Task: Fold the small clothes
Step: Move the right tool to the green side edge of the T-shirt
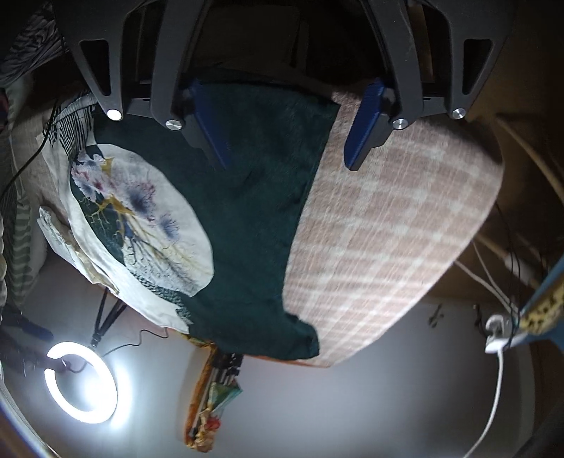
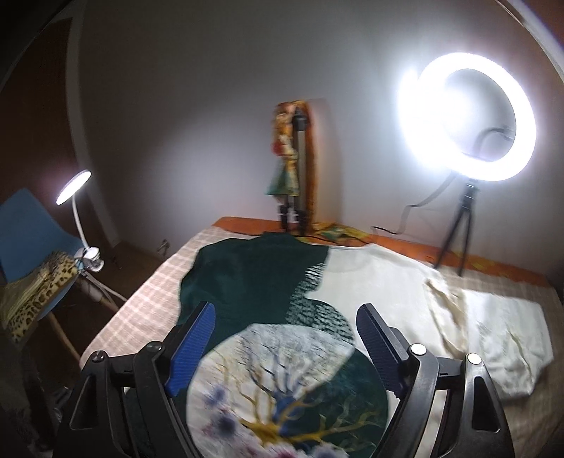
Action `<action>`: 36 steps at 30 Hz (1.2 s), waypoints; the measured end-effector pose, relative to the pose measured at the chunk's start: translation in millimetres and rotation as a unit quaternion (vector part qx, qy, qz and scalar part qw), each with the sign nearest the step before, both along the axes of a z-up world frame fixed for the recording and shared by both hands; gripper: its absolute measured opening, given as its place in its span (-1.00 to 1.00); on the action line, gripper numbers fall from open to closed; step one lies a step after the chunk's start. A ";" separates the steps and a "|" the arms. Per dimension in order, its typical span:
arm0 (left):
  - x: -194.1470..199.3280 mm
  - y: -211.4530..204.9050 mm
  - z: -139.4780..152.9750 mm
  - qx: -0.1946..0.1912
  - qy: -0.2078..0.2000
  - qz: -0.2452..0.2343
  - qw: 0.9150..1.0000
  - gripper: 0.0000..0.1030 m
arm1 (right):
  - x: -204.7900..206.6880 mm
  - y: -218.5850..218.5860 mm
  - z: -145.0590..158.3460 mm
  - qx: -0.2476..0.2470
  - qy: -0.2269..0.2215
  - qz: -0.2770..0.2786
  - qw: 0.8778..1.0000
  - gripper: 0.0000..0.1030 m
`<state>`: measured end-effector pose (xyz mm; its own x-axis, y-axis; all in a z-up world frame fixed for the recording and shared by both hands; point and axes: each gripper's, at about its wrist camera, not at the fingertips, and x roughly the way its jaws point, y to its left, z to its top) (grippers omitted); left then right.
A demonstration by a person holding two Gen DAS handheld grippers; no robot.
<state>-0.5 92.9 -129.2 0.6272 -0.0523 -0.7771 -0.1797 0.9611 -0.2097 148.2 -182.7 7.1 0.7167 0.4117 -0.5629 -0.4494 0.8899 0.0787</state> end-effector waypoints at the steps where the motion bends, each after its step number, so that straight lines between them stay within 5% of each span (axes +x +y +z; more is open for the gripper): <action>1: 0.9 3.2 -4.2 -0.007 0.005 0.006 1.000 0.24 | 5.8 12.4 1.0 0.000 0.003 0.011 1.000 0.63; 7: 6.0 12.3 -16.1 -0.002 0.010 0.017 1.000 0.17 | 48.3 82.4 -5.9 0.006 0.038 0.060 0.997 0.63; 14: 9.2 20.6 -28.9 -0.034 0.018 0.021 0.999 -0.15 | 105.1 169.2 -35.1 -0.005 0.092 0.088 0.992 0.63; 18: 10.7 24.7 -30.1 -0.054 0.010 0.016 0.998 -0.54 | 131.6 214.6 -55.8 -0.015 0.116 0.103 0.988 0.61; 21: 11.8 33.8 -35.6 -0.109 0.002 0.012 0.994 -0.84 | 152.9 247.6 -73.3 -0.030 0.132 0.106 0.985 0.59; 24: 12.3 39.4 -40.1 -0.155 -0.001 0.010 0.988 -0.92 | 172.3 275.6 -94.5 -0.042 0.162 0.113 0.979 0.57; 36: 18.9 37.5 -40.3 -0.194 -0.011 0.003 0.981 -0.97 | 220.0 344.2 -160.3 -0.097 0.202 0.099 0.970 0.39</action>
<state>18.4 130.3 -169.5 0.6454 -0.3375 -0.6853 -0.1756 0.8075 -0.5631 368.2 161.5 -153.2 0.3395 0.3769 -0.8618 -0.5800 0.8052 0.1237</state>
